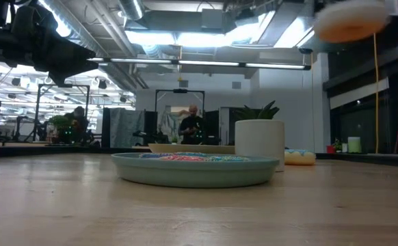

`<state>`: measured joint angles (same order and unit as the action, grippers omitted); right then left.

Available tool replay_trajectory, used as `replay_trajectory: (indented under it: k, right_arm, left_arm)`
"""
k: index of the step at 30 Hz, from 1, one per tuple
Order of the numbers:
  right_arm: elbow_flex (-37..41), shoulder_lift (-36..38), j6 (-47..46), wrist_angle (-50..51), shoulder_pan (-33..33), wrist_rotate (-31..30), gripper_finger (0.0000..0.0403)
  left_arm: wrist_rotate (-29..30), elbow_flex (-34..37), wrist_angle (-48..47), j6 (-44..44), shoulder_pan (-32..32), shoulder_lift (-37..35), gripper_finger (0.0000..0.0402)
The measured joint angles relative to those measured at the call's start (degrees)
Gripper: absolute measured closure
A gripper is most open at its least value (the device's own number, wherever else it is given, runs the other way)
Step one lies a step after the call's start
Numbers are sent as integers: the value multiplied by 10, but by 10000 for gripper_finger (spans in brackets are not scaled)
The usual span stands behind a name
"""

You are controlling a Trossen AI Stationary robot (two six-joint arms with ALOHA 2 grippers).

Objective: Pick & Place donuts
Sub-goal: Put the small dark blue donut on the blue plate

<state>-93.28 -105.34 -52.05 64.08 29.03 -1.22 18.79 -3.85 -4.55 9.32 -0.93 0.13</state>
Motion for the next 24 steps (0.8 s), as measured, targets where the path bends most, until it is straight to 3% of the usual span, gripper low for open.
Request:
replay_trajectory:
  k: [24]
  right_arm:
    - [-67, 0, 269, 63, -104, 14, 350]
  left_arm:
    - [0, 0, 0, 0, 0, 0, 205]
